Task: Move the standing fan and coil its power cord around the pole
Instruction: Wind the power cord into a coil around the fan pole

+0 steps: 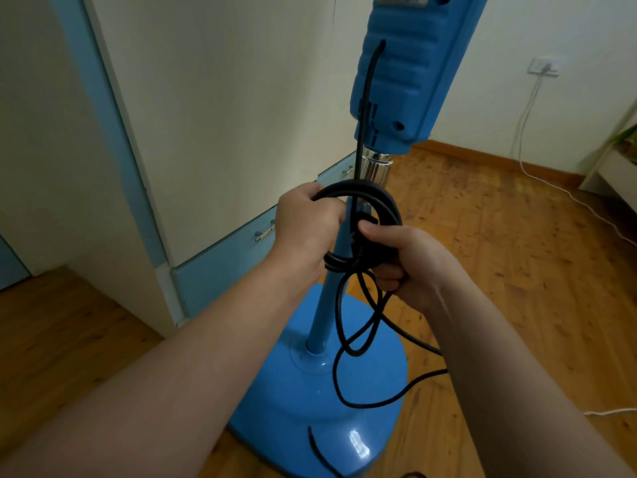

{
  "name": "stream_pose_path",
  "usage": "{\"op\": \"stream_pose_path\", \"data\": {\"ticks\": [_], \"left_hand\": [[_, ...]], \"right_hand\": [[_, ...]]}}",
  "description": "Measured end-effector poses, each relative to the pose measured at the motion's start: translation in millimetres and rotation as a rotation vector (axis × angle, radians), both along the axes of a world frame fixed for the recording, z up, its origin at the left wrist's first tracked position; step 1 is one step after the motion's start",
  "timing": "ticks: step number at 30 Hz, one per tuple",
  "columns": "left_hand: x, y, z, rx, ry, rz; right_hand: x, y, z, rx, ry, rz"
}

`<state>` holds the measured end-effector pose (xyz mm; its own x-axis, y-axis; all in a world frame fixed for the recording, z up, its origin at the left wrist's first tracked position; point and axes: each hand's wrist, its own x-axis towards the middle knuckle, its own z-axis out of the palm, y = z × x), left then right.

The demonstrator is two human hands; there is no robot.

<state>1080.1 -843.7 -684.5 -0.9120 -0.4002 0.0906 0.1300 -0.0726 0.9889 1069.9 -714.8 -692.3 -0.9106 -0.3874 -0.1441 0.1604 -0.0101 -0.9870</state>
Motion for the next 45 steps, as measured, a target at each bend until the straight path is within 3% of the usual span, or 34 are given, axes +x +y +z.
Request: {"op": "stream_pose_path", "data": {"ticks": [6, 11, 17, 23, 25, 27, 30, 32, 34, 39, 45], "left_hand": [[-2, -11, 3, 0.162, -0.069, 0.071], [-3, -9, 2, 0.288, -0.072, 0.105], [0, -2, 1, 0.654, -0.105, 0.053], [2, 1, -2, 0.718, -0.154, -0.055], [2, -2, -1, 0.522, -0.144, -0.121], [2, -11, 1, -0.041, -0.096, -0.094], [6, -26, 7, -0.983, 0.16, 0.029], [8, -30, 11, -1.332, 0.331, 0.019], [11, -26, 14, -1.482, 0.428, 0.04], [16, -8, 20, -1.585, 0.602, 0.051], [11, -13, 17, -1.566, 0.431, -0.073]], "right_hand": [[7, -11, -10, -0.104, 0.202, -0.185], [12, -11, -14, -0.135, 0.312, -0.109], [22, -28, -14, -0.231, 0.288, -0.09], [19, -30, -14, -0.039, 0.428, -0.229], [16, -28, -11, -0.002, 0.429, -0.287], [13, -24, -8, 0.127, 0.488, -0.305], [8, -15, -2, 0.282, 0.573, -0.248], [6, -9, 4, 0.372, 0.627, -0.216], [5, -5, 8, 0.44, 0.665, -0.19], [9, -5, 15, 0.662, 0.79, -0.017], [15, -8, 13, 0.684, 0.824, -0.022]]}}
